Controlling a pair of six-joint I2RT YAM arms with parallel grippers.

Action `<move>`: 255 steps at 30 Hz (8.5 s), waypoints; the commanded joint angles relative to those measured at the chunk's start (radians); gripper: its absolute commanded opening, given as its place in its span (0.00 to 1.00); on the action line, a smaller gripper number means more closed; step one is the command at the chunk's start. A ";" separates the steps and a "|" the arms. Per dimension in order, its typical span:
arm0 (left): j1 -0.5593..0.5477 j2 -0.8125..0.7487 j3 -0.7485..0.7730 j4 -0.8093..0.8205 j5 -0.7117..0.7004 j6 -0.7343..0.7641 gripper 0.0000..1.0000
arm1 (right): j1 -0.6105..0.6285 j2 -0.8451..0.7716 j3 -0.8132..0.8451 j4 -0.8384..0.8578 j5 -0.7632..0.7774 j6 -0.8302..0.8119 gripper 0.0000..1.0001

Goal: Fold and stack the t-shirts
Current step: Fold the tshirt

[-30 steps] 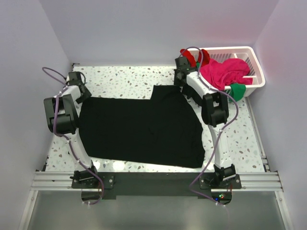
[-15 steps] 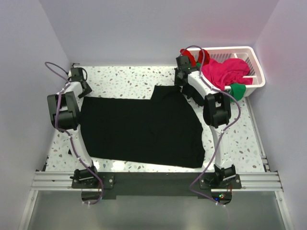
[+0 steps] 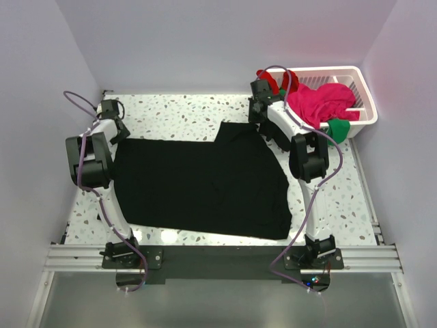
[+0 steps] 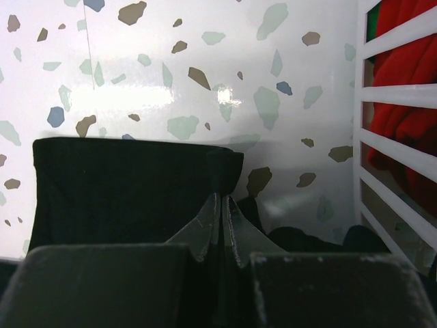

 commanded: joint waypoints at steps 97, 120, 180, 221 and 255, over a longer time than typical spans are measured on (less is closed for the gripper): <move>0.050 -0.378 -0.243 -0.229 0.003 0.195 0.15 | 0.177 -0.952 -0.950 -0.281 -0.318 0.122 0.00; -0.059 -0.424 -0.370 -0.010 0.406 0.042 0.66 | 0.202 -0.709 -0.796 -0.062 -0.330 0.099 0.54; -0.058 -0.302 -0.398 -0.051 0.411 0.088 0.77 | 0.294 -0.613 -0.756 -0.112 -0.435 0.098 0.00; -0.059 -0.410 -0.401 -0.045 0.378 0.124 0.78 | 0.412 -0.609 -0.673 -0.263 -0.266 0.096 0.45; 0.093 -0.493 -0.589 -0.047 0.480 0.058 0.79 | 0.251 -0.038 -0.190 -0.275 0.081 0.161 0.58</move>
